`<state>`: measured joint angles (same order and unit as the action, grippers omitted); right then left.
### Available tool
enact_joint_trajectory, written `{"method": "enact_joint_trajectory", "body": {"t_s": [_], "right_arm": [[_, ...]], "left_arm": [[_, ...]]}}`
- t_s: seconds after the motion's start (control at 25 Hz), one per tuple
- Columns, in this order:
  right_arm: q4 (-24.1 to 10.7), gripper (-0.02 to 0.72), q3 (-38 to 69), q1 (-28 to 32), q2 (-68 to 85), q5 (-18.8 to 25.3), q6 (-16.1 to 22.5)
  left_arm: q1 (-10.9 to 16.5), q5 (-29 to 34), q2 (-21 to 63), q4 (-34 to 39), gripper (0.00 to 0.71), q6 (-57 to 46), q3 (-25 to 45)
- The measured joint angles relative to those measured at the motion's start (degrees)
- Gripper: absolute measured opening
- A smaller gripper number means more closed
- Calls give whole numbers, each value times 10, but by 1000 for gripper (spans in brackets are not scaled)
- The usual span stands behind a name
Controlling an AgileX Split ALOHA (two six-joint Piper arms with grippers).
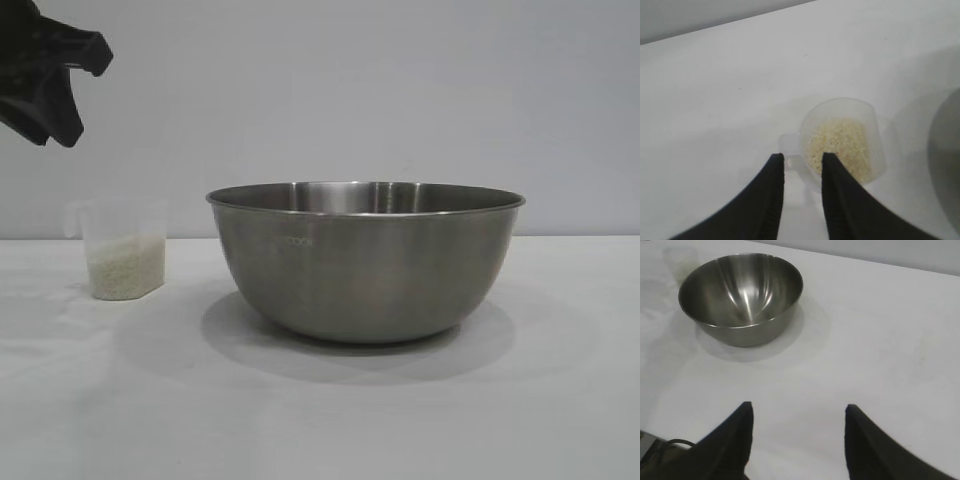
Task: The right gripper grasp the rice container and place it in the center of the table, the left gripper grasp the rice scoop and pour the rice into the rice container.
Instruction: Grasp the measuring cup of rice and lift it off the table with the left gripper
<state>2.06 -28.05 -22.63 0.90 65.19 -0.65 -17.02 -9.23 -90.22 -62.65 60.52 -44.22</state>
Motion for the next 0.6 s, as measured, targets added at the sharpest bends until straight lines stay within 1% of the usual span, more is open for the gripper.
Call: {"method": "enact_joint_trajectory", "body": {"t_s": [0.08,0.24,0.28,0.32,0.4,0.44,0.52,0.6], "right_arm": [[0,391,0,0,0,0,0],[0,391,0,0,0,0,0],[0,391,0,0,0,0,0],[0,391,0,0,0,0,0],[0,391,0,0,0,0,0],[0,391,0,0,0,0,0],[0,391,0,0,0,0,0],[0,391,0,0,0,0,0]], "left_arm": [[0,0,0,38,153,-26,0],[0,0,0,75,153,-68,0],[0,-1,0,99,153,-96,3],[0,-7,1,147,153,-137,10],[0,-33,10,288,153,-298,34],[1,-57,16,351,153,-389,54],[9,-114,27,478,153,-517,97],[19,-181,29,549,153,-584,147]]}}
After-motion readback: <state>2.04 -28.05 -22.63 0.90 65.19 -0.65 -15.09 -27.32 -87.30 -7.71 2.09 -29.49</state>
